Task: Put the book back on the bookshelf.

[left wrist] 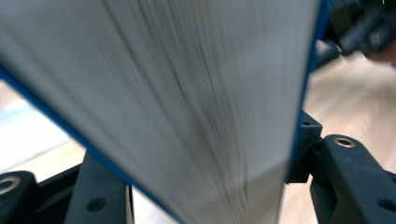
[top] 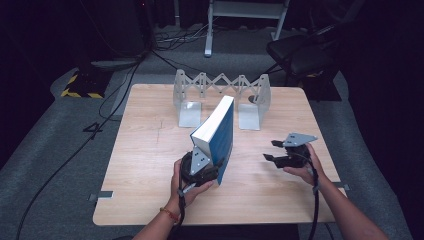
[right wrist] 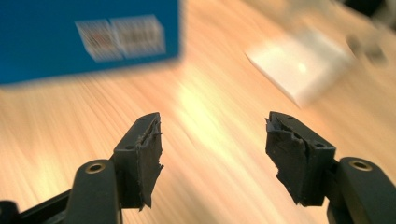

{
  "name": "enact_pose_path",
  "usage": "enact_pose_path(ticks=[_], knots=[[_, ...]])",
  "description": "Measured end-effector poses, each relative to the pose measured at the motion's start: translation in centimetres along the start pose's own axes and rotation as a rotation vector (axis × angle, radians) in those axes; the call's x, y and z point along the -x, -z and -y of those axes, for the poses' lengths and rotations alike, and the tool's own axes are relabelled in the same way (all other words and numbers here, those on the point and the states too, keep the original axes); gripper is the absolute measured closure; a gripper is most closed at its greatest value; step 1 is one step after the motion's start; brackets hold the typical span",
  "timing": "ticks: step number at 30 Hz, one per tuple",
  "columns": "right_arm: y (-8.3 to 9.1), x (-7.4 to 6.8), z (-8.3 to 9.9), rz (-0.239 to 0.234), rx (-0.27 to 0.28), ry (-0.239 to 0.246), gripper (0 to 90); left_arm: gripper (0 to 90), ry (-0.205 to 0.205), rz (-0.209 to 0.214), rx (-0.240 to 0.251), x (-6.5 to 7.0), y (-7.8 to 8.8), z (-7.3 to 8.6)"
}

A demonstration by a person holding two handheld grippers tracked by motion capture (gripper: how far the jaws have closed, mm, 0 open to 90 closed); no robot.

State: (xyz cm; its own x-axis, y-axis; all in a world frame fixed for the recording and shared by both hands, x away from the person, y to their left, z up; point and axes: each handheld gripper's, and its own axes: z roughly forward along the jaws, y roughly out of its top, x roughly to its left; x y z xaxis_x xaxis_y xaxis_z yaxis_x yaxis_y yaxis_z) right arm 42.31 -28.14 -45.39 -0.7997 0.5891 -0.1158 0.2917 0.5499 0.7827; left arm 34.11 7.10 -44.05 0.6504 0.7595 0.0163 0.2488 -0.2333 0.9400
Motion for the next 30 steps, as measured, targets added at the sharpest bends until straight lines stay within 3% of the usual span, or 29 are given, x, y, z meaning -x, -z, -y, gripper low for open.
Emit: enact_pose_path(ticks=[4,10,11,14,16,19,21,23,25,30], knots=[[1.6,2.5,3.4,0.054,-0.048,-0.060,36.4,47.7,-0.002,0.020,0.011,-0.5,0.1,-0.6],[1.5,5.7,6.4,0.069,-0.086,-0.160,35.3,57.8,0.034,0.151,-0.001,-1.1,0.1,-0.9],[1.4,6.0,6.6,0.067,-0.094,-0.167,35.3,59.0,0.039,0.182,0.005,-1.1,0.1,-0.9],[1.1,6.5,7.3,0.065,-0.099,-0.192,35.9,60.3,0.000,0.240,0.000,-0.8,0.3,-1.0],[0.9,6.7,7.5,0.063,-0.104,-0.192,34.2,60.3,-0.023,0.256,-0.005,-0.4,0.5,-1.1],[0.8,6.6,7.5,0.048,-0.090,-0.199,33.4,60.2,-0.027,0.286,-0.007,-0.1,0.7,-1.0],[0.7,6.6,7.5,0.042,-0.086,-0.193,32.5,60.2,-0.022,0.294,-0.006,-0.2,0.8,-1.0],[0.6,6.6,7.6,0.042,-0.073,-0.182,32.1,60.1,0.008,0.320,-0.004,-0.5,1.0,-0.8],[0.6,6.7,7.7,0.037,-0.063,-0.181,31.8,60.1,0.053,0.368,0.002,-0.7,1.2,-0.4],[0.4,6.6,7.6,0.050,-0.069,-0.185,30.7,60.1,0.075,0.476,0.011,-0.7,1.2,-0.2]])
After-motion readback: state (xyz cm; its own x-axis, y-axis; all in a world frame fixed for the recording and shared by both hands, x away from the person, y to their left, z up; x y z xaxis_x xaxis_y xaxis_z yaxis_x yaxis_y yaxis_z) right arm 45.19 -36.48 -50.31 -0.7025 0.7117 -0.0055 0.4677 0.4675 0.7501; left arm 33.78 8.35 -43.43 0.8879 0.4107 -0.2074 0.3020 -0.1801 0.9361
